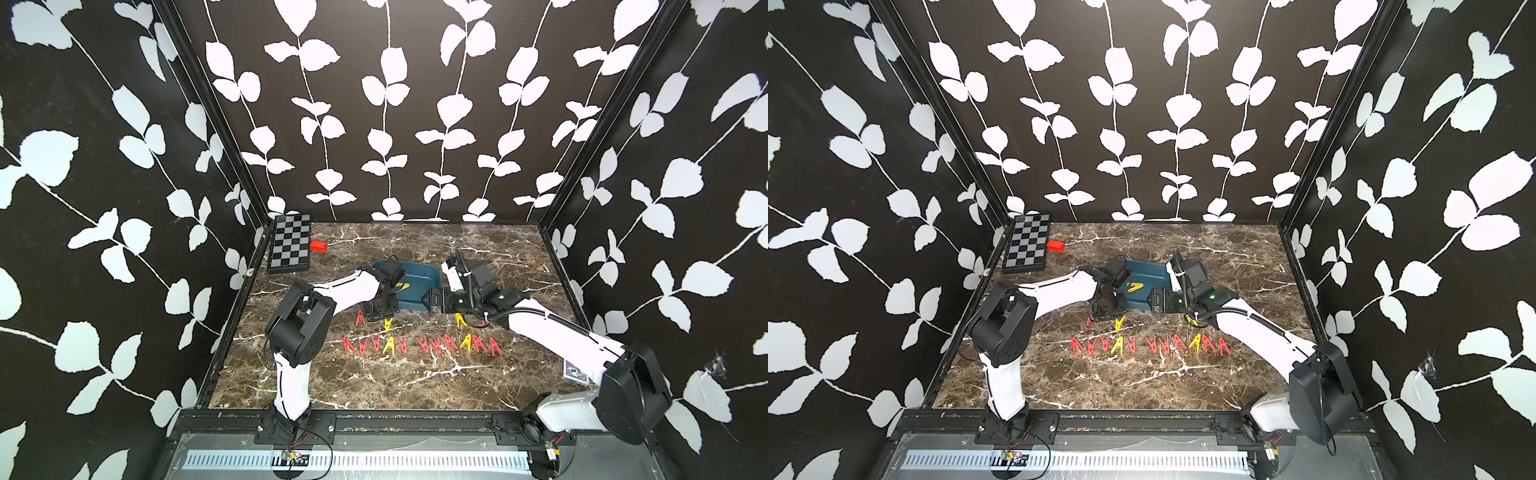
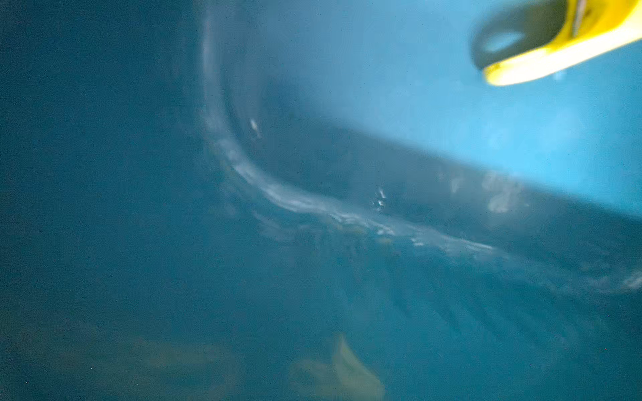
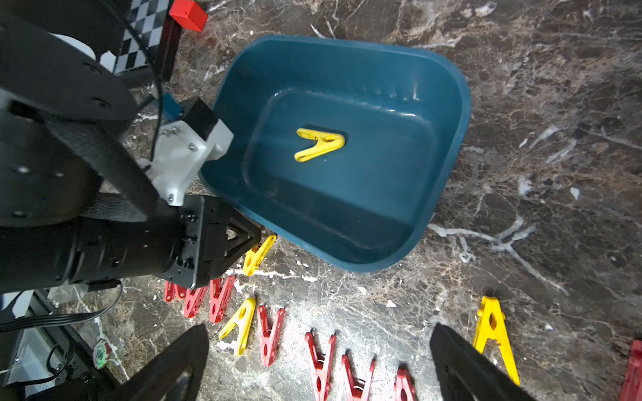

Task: Take the clothespins out of the storage box
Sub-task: Place the clothespin at the center of the board.

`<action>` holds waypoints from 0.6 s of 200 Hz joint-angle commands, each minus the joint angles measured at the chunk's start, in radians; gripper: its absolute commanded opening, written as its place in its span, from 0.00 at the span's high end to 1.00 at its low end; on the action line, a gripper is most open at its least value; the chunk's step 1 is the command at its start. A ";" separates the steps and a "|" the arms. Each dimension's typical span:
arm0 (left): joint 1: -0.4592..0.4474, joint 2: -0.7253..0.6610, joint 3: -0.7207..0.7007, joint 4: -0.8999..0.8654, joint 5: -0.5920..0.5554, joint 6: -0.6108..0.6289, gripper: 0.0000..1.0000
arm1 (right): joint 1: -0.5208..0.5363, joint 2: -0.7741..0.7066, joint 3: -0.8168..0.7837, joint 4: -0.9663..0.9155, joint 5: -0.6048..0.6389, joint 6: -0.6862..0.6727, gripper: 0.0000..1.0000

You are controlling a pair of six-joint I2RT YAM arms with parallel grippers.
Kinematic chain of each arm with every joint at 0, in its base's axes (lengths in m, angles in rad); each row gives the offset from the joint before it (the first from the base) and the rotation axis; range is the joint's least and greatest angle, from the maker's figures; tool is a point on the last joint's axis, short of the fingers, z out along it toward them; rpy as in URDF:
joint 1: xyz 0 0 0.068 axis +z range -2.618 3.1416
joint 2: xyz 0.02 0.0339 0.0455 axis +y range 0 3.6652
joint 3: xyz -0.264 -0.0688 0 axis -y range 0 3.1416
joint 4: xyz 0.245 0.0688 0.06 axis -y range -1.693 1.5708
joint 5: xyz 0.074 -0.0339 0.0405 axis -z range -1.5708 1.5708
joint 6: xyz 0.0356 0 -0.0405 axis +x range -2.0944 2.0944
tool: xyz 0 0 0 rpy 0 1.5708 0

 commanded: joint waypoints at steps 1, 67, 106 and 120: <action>-0.006 -0.029 0.015 -0.027 -0.002 0.004 0.76 | 0.007 0.028 0.049 -0.003 0.016 -0.018 0.01; 0.004 -0.186 0.005 -0.120 -0.076 0.015 0.68 | 0.007 0.175 0.186 -0.017 0.026 -0.088 0.01; 0.061 -0.270 0.003 -0.148 -0.086 0.040 0.53 | 0.005 0.295 0.291 -0.041 0.037 -0.174 0.01; 0.081 -0.293 0.004 -0.141 -0.080 0.056 0.38 | 0.005 0.343 0.324 -0.055 0.034 -0.211 0.01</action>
